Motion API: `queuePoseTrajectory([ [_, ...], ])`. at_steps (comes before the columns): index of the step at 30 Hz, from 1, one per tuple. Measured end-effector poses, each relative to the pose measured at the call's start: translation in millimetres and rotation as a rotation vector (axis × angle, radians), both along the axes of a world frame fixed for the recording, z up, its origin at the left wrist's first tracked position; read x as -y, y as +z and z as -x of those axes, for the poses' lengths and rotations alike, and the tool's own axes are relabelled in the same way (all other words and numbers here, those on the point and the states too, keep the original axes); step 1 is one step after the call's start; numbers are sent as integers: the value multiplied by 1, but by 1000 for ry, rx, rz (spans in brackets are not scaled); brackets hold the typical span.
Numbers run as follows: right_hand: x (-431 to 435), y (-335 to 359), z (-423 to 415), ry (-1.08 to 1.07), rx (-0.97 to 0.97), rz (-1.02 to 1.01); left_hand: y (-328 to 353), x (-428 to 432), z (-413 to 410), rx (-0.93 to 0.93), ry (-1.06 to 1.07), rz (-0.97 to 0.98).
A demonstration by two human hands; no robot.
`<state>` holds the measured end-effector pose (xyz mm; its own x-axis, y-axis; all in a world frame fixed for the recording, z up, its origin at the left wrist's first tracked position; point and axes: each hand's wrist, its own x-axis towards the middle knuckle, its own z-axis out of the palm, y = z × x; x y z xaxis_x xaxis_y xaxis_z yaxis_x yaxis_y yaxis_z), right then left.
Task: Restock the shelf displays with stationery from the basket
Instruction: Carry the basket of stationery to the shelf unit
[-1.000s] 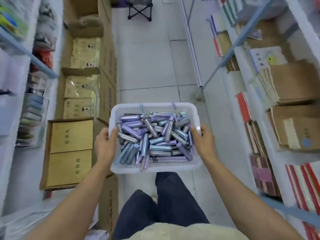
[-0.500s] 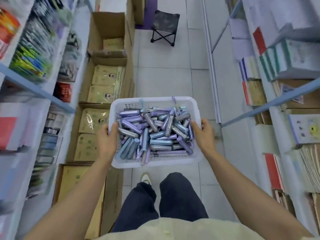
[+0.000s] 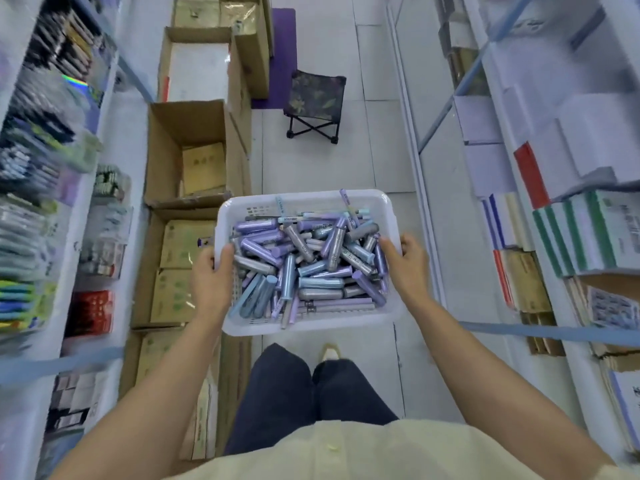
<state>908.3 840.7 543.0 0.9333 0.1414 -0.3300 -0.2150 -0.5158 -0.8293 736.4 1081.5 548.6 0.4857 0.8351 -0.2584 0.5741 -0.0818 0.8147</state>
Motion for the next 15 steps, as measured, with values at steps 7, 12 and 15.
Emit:
queuePoseTrajectory([
  [7,-97,0,-148,-62,45,-20,2,-108,-165,11,-41,-6],
  [12,-154,9,-249,-107,64,-45,17,-175,-283,-3,-69,-45],
  [15,-181,15,-317,-123,67,-57,23,-204,-354,-8,-74,-43],
])
